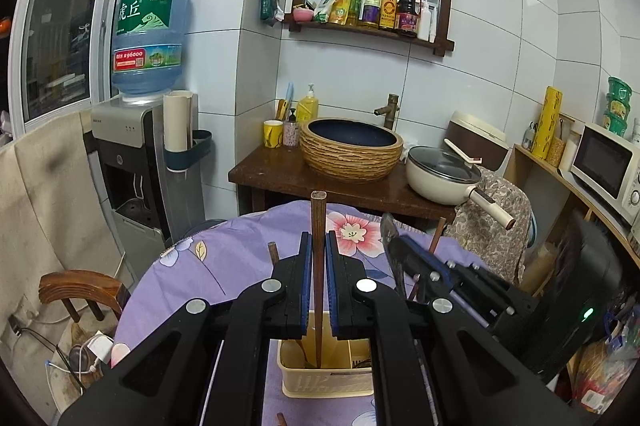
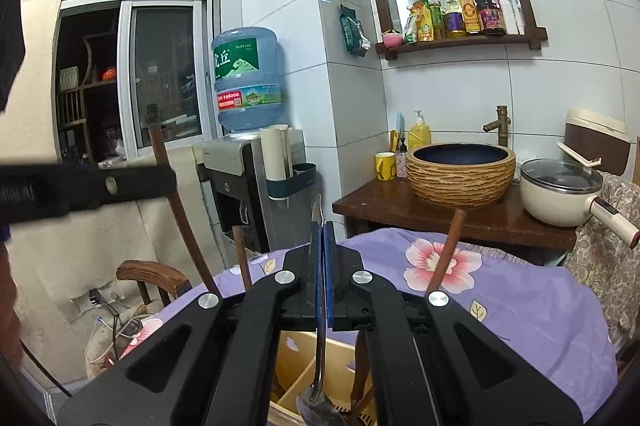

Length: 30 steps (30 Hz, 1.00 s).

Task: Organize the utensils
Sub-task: 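Lower the spoon and chopstick into the holder and open both tools, then move both open tools back down to the remaining chopsticks on the cloth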

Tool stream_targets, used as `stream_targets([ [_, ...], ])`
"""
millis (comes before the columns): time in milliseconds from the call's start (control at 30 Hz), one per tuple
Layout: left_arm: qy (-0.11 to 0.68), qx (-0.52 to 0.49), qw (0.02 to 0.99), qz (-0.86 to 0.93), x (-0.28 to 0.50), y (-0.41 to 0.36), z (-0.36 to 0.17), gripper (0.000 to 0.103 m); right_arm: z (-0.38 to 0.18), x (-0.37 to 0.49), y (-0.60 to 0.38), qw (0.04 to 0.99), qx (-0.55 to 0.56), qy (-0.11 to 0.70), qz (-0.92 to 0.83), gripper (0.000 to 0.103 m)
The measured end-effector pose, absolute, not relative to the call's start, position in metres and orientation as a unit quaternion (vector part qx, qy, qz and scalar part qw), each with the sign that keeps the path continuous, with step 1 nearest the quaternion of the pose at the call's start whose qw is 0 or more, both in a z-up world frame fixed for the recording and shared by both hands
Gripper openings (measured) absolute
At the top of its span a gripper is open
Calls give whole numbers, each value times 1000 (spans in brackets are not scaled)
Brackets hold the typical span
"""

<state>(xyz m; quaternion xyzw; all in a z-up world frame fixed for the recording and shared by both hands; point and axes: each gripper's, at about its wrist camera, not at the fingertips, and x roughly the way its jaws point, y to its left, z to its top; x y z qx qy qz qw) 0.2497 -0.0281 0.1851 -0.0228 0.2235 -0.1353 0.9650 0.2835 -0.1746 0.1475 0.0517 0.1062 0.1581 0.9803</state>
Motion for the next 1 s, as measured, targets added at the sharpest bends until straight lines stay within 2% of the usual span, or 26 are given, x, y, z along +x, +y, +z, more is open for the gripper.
stream_targets([
  [167,217,-26,967,-135,250,-27,190,7,168,284,-172,981,56,87,166,2],
  [433,230,-22,963,-137,251,-28,175,7,125,289,-167,981,46,108,157,2],
  [900,258,-26,953,-157,248,-23,141,7,91,258,-183,972,13,169,160,3],
  [933,258,-24,953,-158,247,-22,139,9,89,257,-185,970,14,180,162,4],
  [967,258,-23,953,-157,245,-22,138,15,87,256,-187,969,16,184,162,8],
  [1000,258,-22,953,-158,243,-22,137,20,85,254,-189,968,19,187,164,20],
])
